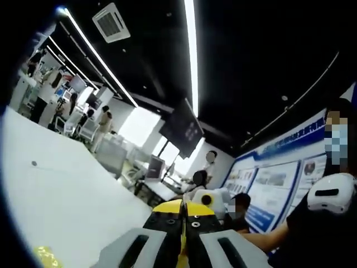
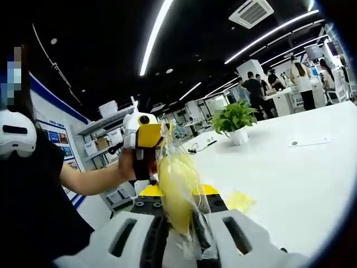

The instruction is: Compare the silicone blocks by pressing each to a similar depth, holding the contact briefly, and releasing to observe deformation and rebound differences across the visible hardness samples.

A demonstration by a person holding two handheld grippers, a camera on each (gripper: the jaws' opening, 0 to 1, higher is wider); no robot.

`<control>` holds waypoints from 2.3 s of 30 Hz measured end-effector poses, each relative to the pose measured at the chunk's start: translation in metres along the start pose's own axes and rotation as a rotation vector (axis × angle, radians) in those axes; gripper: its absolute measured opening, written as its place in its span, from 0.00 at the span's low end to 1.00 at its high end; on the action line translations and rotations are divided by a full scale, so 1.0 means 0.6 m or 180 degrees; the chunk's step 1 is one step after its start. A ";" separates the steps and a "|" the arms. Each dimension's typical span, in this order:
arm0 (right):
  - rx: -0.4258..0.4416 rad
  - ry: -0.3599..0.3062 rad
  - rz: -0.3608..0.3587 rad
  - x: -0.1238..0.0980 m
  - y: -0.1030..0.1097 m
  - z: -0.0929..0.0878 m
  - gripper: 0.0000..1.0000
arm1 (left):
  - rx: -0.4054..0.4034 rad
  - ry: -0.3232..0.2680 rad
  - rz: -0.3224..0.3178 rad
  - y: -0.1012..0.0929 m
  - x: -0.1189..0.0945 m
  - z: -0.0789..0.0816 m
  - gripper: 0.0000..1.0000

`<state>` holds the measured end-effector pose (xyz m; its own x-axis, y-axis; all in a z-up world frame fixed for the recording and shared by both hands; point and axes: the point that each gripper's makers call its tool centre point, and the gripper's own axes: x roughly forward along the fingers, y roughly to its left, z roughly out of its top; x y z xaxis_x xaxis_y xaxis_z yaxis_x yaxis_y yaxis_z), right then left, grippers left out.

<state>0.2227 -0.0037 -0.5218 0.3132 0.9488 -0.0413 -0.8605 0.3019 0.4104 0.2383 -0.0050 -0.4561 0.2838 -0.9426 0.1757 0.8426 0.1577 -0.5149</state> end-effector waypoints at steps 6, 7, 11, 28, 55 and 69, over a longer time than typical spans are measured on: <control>0.0031 0.0000 0.0006 -0.001 -0.006 -0.003 0.08 | 0.0016 0.0067 0.0011 0.004 0.003 -0.003 0.00; 0.0034 -0.0009 0.0009 -0.002 -0.005 -0.003 0.08 | 0.0028 0.0082 0.0008 0.003 0.004 -0.003 0.00; 0.0044 -0.0023 0.0020 -0.004 -0.005 -0.005 0.08 | 0.0062 0.0126 0.0005 0.002 0.006 -0.006 0.00; 0.0072 -0.0104 0.0085 -0.008 -0.002 -0.006 0.08 | 0.0155 0.0214 -0.0007 -0.003 0.010 -0.010 0.00; -0.0145 -0.0296 -0.0041 -0.009 -0.037 -0.011 0.23 | 0.0006 -0.0018 0.0019 0.012 0.014 -0.014 0.00; -0.0133 -0.0453 -0.0749 -0.056 -0.113 -0.028 0.57 | -0.0122 -0.0113 0.0117 0.041 0.007 -0.013 0.00</control>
<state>0.2639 -0.0547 -0.5635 0.5572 0.8304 -0.0015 -0.7723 0.5189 0.3665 0.2566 -0.0074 -0.4745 0.3309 -0.9253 0.1855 0.8133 0.1800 -0.5533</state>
